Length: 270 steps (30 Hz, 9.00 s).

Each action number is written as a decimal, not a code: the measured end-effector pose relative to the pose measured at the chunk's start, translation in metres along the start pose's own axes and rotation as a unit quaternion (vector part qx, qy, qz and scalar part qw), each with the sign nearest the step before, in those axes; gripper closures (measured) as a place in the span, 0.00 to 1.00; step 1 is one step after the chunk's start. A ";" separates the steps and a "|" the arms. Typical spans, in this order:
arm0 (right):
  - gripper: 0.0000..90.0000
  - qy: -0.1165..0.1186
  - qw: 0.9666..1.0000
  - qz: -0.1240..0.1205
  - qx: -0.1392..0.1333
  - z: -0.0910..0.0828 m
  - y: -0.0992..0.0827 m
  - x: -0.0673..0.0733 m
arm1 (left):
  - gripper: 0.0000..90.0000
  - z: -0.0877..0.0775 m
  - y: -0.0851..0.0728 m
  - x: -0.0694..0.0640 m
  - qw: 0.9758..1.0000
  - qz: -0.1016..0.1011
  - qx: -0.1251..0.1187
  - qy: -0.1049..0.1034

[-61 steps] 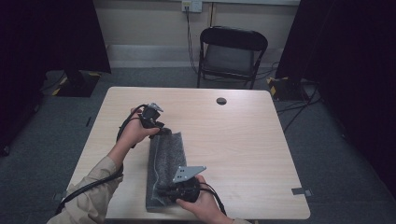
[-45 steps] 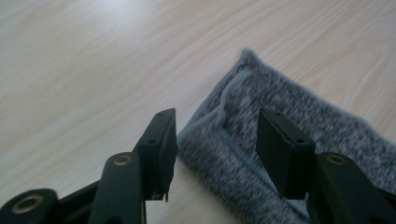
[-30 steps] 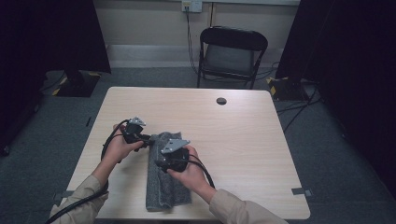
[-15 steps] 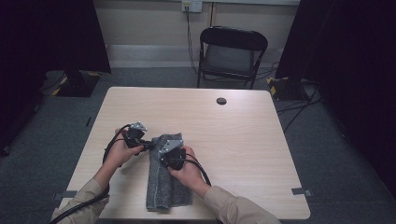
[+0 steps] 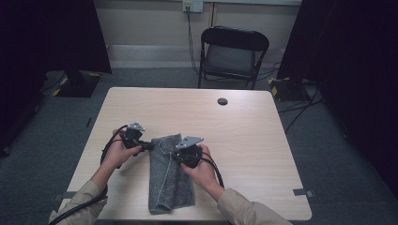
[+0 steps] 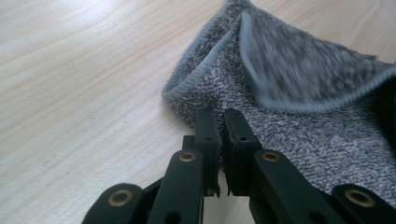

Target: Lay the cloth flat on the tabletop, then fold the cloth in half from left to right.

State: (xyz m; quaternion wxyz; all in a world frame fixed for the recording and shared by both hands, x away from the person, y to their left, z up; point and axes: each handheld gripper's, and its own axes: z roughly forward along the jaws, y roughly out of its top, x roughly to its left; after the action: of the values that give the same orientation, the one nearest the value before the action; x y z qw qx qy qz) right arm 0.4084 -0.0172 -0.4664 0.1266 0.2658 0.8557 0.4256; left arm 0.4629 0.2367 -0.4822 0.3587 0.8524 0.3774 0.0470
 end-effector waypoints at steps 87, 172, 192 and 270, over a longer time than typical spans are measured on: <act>0.72 -0.019 0.999 -0.019 0.037 0.008 -0.031 -0.047 | 0.93 0.007 0.014 0.006 0.998 -0.006 -0.052 0.032; 0.94 0.136 0.989 -0.056 0.016 0.012 -0.011 0.056 | 0.54 -0.002 -0.031 -0.027 0.995 0.077 -0.058 0.028; 0.89 0.100 0.995 -0.022 -0.003 -0.058 -0.046 0.023 | 0.54 -0.002 -0.032 -0.026 0.994 0.081 -0.062 0.031; 0.25 0.030 0.999 -0.001 0.025 -0.034 -0.047 -0.013 | 0.19 0.000 -0.044 -0.083 0.991 0.130 -0.031 -0.009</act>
State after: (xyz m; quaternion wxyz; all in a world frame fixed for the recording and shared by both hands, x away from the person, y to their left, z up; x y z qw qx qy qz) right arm 0.3876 -0.0701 -0.4837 0.0952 0.2553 0.8695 0.4120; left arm 0.3765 0.2010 -0.4947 0.3793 0.8831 0.2585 0.0969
